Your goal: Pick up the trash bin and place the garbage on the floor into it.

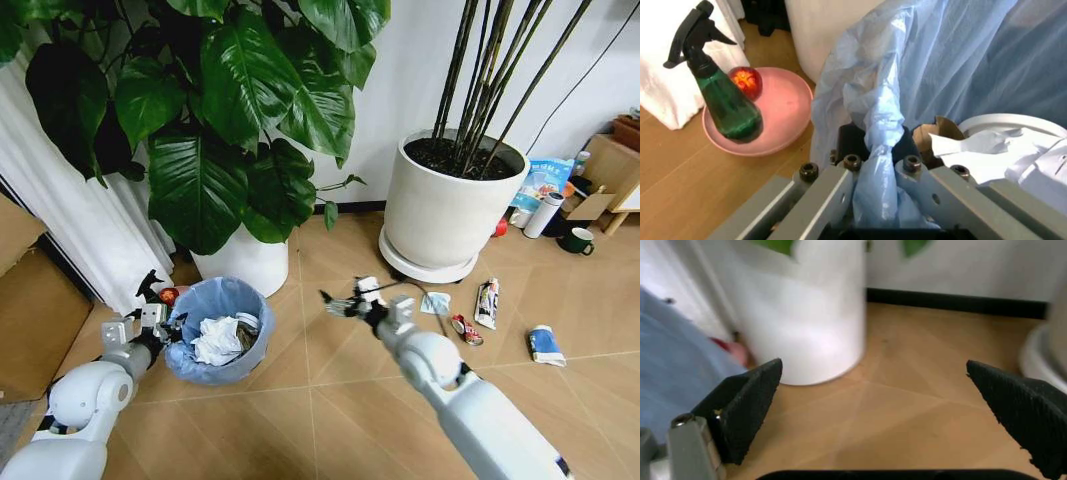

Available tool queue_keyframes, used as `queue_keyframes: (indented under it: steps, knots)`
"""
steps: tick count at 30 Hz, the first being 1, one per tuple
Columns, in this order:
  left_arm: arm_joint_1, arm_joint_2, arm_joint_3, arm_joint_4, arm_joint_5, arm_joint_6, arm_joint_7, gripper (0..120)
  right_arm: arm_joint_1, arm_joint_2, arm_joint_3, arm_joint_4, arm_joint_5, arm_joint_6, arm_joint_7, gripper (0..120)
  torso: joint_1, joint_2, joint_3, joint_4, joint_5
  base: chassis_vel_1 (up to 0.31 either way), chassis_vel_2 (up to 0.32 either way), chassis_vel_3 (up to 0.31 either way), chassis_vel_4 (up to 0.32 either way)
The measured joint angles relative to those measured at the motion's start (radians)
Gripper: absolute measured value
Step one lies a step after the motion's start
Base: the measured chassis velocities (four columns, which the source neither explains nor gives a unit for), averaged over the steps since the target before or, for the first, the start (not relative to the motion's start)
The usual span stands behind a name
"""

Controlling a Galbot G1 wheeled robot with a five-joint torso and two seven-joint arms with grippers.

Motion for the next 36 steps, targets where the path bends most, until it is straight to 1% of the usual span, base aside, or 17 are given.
queue_keyframes:
  steps: [2,6,12,21,24,36]
  knots:
    - [0.001,-0.001,0.001,-0.002,0.001,0.0,0.0,0,-0.011,0.001,0.019,-0.001,-0.004,0.003,-0.006,100,0.0,0.0,0.0,-0.0001,0.0,0.0,0.0,0.0,0.0]
    - [0.005,-0.004,0.003,-0.013,0.004,0.0,-0.001,0,-0.079,0.004,0.116,-0.001,-0.022,0.018,-0.026,100,0.0,0.0,0.0,-0.0002,0.0,0.0,0.0,0.0,0.0]
    - [0.009,-0.005,0.002,-0.023,0.005,0.001,-0.003,0,-0.126,0.007,0.168,0.001,-0.042,0.033,-0.038,100,0.0,0.0,0.0,-0.0001,0.0,-0.04,-0.048,0.045,0.042]
    - [0.021,-0.01,0.003,-0.04,0.008,0.003,-0.004,0,-0.164,0.012,0.188,0.01,-0.055,0.043,-0.043,100,0.0,0.0,0.0,-0.0004,-0.0002,-0.107,-0.119,0.116,0.121]
    - [0.028,-0.01,0.0,-0.045,0.009,0.003,-0.004,0,-0.175,0.014,0.193,0.012,-0.057,0.045,-0.043,100,0.0,0.0,0.0,0.0001,-0.0003,-0.086,-0.107,0.101,0.109]
    - [0.041,-0.013,-0.001,-0.061,0.011,0.004,-0.005,0,-0.208,0.02,0.218,0.021,-0.063,0.049,-0.043,100,0.0,0.0,0.0,-0.0001,-0.0003,-0.103,-0.102,0.103,0.098]
